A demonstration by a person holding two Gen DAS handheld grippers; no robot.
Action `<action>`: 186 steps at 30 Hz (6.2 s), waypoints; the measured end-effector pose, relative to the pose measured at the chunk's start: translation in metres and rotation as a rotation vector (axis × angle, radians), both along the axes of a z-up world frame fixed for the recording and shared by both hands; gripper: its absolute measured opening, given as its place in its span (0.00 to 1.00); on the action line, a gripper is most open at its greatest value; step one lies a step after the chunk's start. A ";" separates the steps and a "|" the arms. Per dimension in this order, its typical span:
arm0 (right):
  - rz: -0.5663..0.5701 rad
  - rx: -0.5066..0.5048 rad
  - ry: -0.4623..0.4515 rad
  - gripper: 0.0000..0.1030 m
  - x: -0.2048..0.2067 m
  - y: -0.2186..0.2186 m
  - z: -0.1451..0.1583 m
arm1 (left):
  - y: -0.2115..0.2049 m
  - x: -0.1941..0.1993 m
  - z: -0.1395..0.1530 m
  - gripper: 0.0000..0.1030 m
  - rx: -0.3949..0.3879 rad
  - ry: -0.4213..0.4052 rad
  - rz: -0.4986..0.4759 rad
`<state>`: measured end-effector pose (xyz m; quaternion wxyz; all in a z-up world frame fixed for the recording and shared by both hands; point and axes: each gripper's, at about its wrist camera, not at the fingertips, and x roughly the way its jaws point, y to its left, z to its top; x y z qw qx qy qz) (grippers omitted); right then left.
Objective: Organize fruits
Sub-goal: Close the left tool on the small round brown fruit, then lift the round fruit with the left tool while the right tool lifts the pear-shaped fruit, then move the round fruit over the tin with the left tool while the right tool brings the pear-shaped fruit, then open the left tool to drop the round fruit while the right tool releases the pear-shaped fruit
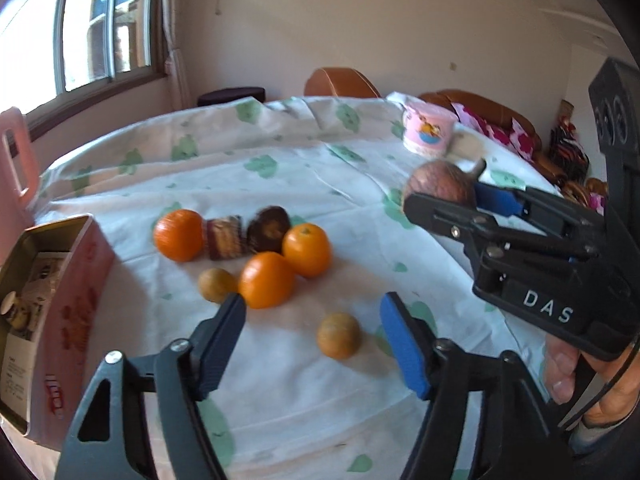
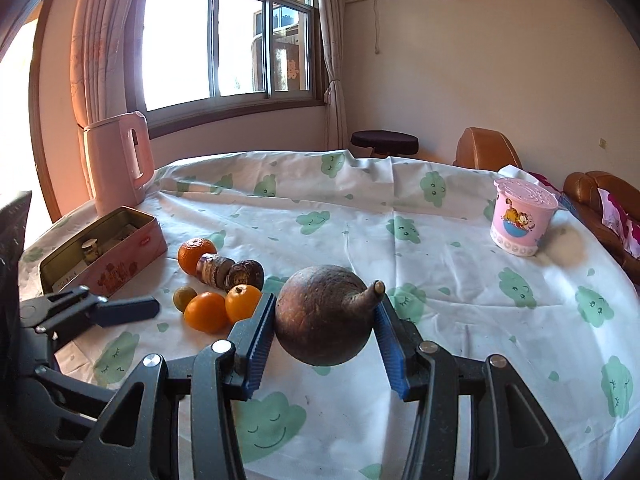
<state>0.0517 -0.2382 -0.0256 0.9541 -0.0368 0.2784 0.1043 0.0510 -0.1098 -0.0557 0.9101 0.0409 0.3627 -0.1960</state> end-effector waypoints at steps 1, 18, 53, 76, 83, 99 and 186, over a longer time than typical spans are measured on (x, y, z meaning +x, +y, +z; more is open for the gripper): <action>-0.002 0.003 0.000 0.49 -0.001 -0.001 -0.001 | -0.003 0.001 -0.002 0.61 0.005 0.014 -0.011; 0.058 0.028 -0.020 0.49 -0.003 0.024 -0.002 | 0.008 0.002 -0.003 0.27 -0.009 0.025 -0.015; 0.061 0.040 -0.144 0.49 -0.010 0.045 0.006 | 0.071 -0.010 0.021 0.27 -0.085 -0.224 0.215; 0.071 0.053 -0.246 0.49 -0.027 0.042 0.012 | 0.073 -0.031 0.030 0.27 -0.065 -0.356 0.268; 0.072 0.051 -0.276 0.49 -0.033 0.042 0.014 | 0.074 -0.036 0.033 0.27 -0.054 -0.386 0.279; 0.176 0.015 -0.283 0.49 -0.026 0.085 0.029 | 0.118 -0.033 0.037 0.27 -0.072 -0.369 0.371; 0.472 -0.103 -0.007 0.49 0.038 0.269 -0.016 | 0.262 0.025 0.007 0.27 0.012 -0.106 0.571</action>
